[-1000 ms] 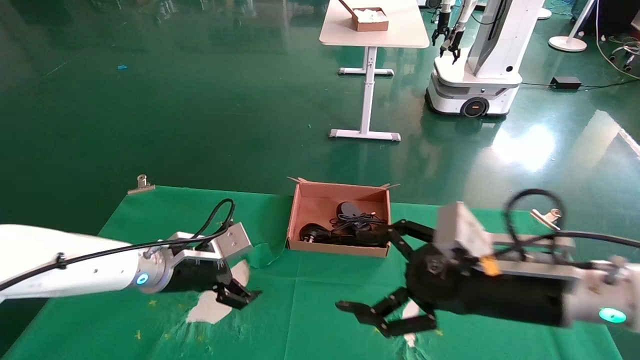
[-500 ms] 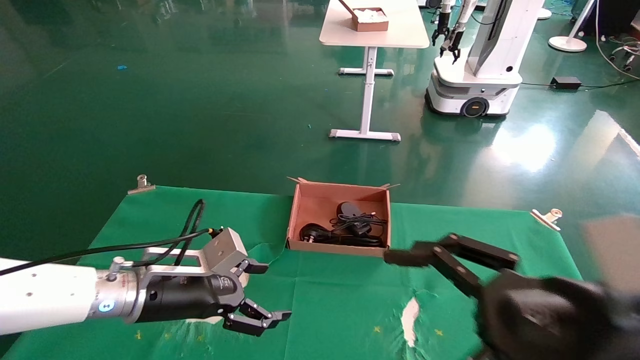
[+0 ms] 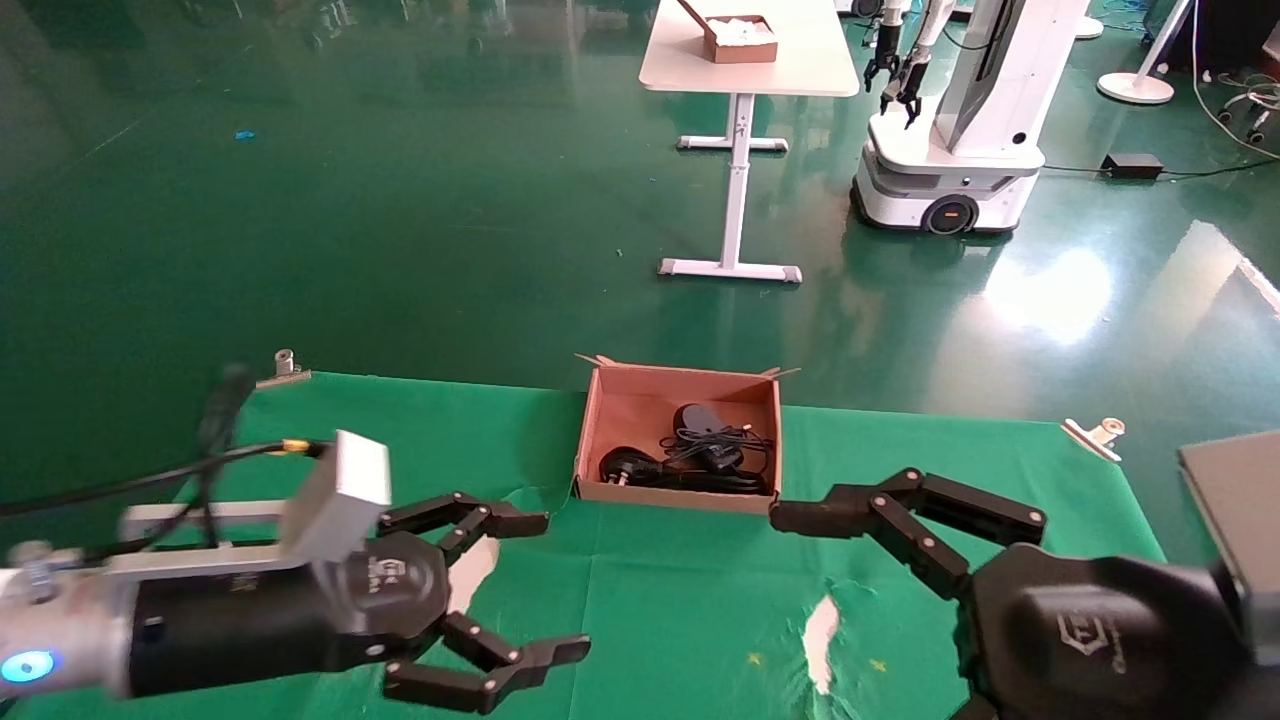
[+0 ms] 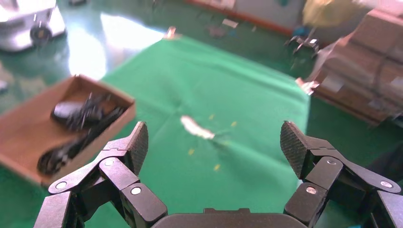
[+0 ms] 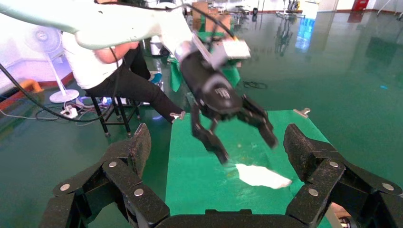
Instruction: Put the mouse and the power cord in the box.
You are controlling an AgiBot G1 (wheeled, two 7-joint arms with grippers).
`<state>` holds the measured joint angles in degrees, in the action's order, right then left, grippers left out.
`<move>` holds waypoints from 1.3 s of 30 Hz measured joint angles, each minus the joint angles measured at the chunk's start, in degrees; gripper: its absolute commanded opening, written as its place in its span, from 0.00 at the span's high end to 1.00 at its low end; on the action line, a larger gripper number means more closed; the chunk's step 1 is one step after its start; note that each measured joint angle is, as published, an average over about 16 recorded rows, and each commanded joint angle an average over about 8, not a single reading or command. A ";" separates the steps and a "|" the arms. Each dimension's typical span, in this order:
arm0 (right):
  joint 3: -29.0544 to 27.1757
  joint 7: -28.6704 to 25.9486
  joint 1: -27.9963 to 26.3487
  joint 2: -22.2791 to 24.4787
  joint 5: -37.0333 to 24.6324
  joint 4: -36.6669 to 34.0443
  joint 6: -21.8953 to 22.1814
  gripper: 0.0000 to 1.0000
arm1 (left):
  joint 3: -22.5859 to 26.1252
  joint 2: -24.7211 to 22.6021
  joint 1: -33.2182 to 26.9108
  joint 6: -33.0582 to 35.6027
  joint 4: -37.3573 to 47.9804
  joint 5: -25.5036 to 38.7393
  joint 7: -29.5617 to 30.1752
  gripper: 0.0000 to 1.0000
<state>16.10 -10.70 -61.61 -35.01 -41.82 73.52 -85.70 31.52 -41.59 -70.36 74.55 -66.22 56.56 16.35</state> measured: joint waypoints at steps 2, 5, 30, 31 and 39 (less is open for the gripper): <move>0.01 0.00 0.00 0.00 0.01 0.00 0.00 0.00 | -2.30 0.98 1.31 1.66 -1.09 -2.18 -0.83 0.00; 0.02 0.01 -0.01 0.01 0.01 0.00 0.01 0.00 | -5.75 2.44 3.26 4.13 -2.73 -5.45 -2.08 0.00; 0.01 0.04 0.05 0.09 0.14 0.03 -0.03 0.00 | -16.40 6.92 9.33 11.79 -7.77 -15.61 -5.73 0.00; 0.01 0.04 0.05 0.08 0.13 0.02 -0.03 0.00 | -16.30 6.89 9.27 11.72 -7.72 -15.51 -5.71 0.00; 0.04 0.04 0.02 0.06 0.11 -0.01 -0.01 0.00 | -15.79 6.68 8.97 11.33 -7.47 -15.00 -5.61 0.00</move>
<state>16.14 -10.66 -61.59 -34.95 -41.72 73.52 -85.71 15.73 -34.91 -61.39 85.88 -73.69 41.56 10.74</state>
